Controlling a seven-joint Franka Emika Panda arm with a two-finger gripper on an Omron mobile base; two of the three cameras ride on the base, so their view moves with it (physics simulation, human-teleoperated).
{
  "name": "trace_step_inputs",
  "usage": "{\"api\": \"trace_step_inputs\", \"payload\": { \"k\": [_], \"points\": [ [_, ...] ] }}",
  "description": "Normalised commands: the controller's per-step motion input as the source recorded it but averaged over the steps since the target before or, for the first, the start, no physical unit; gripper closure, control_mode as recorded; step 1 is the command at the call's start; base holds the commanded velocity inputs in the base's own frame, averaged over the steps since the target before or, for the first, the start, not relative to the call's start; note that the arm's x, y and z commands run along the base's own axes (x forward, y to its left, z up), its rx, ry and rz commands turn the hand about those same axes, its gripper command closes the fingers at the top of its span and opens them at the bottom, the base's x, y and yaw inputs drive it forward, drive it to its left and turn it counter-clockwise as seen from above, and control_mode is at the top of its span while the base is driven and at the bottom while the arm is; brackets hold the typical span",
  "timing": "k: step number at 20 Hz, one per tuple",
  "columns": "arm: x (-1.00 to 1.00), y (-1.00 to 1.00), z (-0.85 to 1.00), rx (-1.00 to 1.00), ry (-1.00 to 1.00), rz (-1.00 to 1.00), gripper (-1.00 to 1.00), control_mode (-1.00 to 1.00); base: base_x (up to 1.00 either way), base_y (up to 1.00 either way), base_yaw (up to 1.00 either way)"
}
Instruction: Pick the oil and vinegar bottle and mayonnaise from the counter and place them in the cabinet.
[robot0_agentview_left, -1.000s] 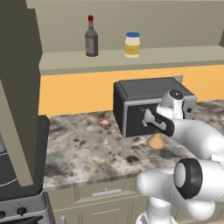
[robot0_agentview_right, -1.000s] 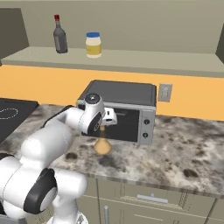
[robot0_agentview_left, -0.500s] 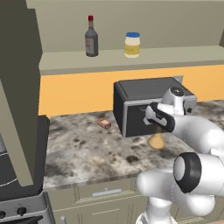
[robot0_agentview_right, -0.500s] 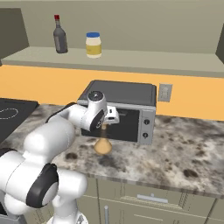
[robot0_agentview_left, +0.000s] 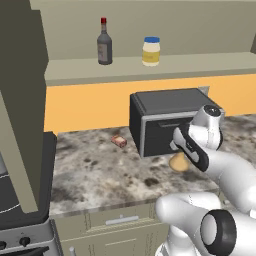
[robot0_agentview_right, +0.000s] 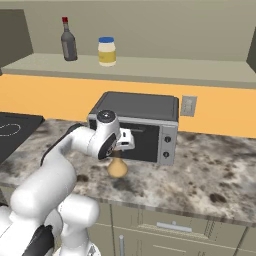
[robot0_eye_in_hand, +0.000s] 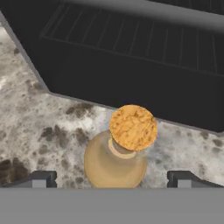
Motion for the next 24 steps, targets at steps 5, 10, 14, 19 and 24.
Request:
{"api": "trace_step_inputs", "payload": {
  "k": [5,10,14,19,24],
  "points": [
    [-0.08,0.0,-0.12,0.0,0.0,0.0,-1.0,-1.0,0.0,0.0,0.0],
    [0.02,0.0,-0.15,0.0,0.0,0.0,-1.0,-1.0,0.0,0.0,0.0],
    [0.12,0.0,0.0,0.0,0.0,0.0,-1.0,-1.0,0.0,0.0,0.0],
    [0.15,0.0,0.0,0.0,0.0,0.0,-1.0,-1.0,0.0,0.0,0.0],
    [0.17,-0.01,0.0,0.0,0.0,0.0,-1.0,-1.0,0.0,0.0,0.0]
  ]
}}
